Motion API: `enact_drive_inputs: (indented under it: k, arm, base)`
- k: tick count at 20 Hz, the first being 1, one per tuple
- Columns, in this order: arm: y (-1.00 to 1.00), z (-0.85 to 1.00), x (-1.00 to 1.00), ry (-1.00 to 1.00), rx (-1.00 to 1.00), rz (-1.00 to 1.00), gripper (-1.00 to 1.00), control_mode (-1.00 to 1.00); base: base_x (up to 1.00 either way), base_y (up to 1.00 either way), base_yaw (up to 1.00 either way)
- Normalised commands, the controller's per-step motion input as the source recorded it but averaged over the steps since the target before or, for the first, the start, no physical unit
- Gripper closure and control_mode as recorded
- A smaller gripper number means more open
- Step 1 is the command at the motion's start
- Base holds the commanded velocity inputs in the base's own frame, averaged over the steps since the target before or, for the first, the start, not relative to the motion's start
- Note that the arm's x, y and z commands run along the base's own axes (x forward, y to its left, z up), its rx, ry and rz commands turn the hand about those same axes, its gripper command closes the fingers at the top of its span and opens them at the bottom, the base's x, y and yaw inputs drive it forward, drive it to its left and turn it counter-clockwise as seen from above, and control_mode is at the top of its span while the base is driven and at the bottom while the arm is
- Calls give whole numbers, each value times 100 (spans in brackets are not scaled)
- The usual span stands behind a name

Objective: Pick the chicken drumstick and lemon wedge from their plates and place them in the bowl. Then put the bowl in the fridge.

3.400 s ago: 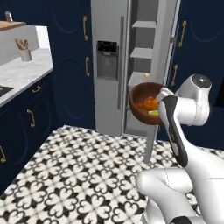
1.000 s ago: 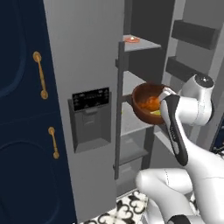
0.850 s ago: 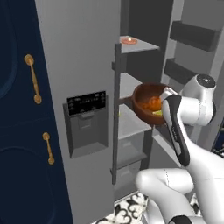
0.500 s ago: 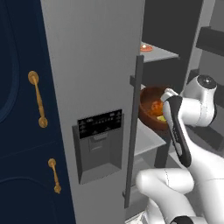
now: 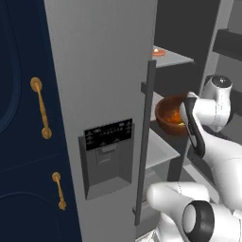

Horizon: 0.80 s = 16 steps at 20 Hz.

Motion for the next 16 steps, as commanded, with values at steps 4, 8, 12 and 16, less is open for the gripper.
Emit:
enact_drive_inputs:
  k: [4, 8, 12, 16]
  arm:
    - [-13, 0, 46, 3, 5, -15, 100, -100]
    - [30, 0, 80, -4, 15, -12, 100, -100]
    - [27, -17, 85, -4, 16, -11, 100, -100]
    - [18, -32, 82, 0, 9, -6, 100, -100]
  base:
    - [0, 0, 0]
    - [0, 0, 0]
    - [0, 0, 0]
    - [0, 0, 0]
